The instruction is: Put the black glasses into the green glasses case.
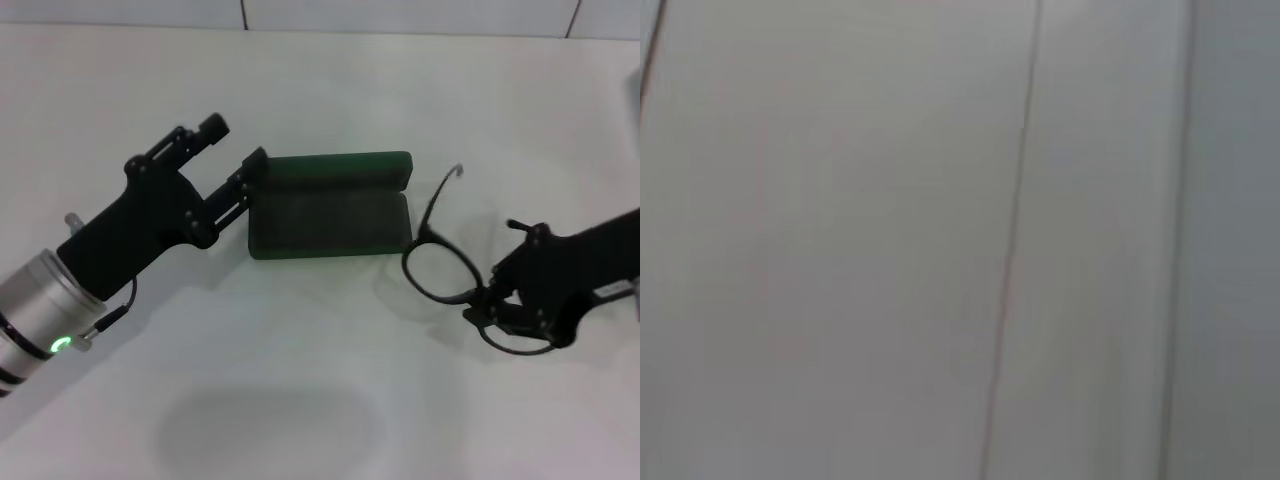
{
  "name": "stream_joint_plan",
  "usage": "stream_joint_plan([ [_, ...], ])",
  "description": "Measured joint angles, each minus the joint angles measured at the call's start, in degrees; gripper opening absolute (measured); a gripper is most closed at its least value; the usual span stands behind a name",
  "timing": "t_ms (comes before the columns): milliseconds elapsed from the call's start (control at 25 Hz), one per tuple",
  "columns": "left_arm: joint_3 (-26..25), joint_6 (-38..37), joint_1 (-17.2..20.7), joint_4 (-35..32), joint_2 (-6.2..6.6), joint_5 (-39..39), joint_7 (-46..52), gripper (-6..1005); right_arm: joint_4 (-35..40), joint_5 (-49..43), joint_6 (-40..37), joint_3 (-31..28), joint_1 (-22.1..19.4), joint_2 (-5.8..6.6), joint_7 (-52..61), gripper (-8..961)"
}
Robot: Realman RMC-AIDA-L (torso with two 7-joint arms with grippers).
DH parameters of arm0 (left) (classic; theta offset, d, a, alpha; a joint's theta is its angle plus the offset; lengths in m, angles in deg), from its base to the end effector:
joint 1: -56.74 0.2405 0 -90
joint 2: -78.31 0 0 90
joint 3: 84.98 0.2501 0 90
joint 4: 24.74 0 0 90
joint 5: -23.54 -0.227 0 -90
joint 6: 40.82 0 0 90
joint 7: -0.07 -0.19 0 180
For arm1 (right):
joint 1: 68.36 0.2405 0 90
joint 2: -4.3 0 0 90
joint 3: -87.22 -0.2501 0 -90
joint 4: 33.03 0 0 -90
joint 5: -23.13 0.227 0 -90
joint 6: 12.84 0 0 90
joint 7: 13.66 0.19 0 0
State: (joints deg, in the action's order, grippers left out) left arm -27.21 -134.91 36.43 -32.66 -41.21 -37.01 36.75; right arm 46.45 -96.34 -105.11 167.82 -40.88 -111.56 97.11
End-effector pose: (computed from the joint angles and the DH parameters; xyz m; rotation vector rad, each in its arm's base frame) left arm -0.2654 0.3018 -0.0456 -2.1027 -0.4217 -1.2044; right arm 0.1515 0.3302 -0.0436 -3.0994 0.1893 -0.0477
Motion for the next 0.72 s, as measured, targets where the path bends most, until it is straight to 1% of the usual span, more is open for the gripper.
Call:
stream_joint_plan([
  [80,0.1,-1.9,0.5,-2.6,0.23,-1.7,4.7,650,-2.4,4.0,0.1,-3.0,-1.7,-0.05,-6.1,109],
  [160,0.1,-2.7,0.8,-5.7,0.31,-3.5,10.6,651,-8.7,11.0,0.2,-6.0,-3.3,0.01,-17.4,108],
  [240,0.1,-3.0,0.8,-8.4,0.5,-5.1,16.4,651,-14.6,16.4,0.0,-7.1,-3.7,0.19,-26.5,108],
  [360,0.1,-3.6,-0.2,-11.1,1.19,-7.5,23.5,651,-22.3,21.2,0.0,-7.5,-3.9,0.1,-39.6,108],
  [520,0.1,-4.2,-4.3,-12.9,2.74,-12.2,34.2,651,-29.3,24.4,0.1,-7.0,-3.2,-0.2,-52.2,108],
  [640,0.1,-4.2,-7.7,-13.1,3.73,-16.0,40.4,651,-33.8,26.6,-0.1,-6.8,-2.0,-0.25,-58.5,108],
  [720,0.1,-4.2,-9.8,-13.2,4.04,-18.7,43.5,651,-35.3,27.6,-0.1,-6.7,-1.5,-0.27,-60.8,108],
])
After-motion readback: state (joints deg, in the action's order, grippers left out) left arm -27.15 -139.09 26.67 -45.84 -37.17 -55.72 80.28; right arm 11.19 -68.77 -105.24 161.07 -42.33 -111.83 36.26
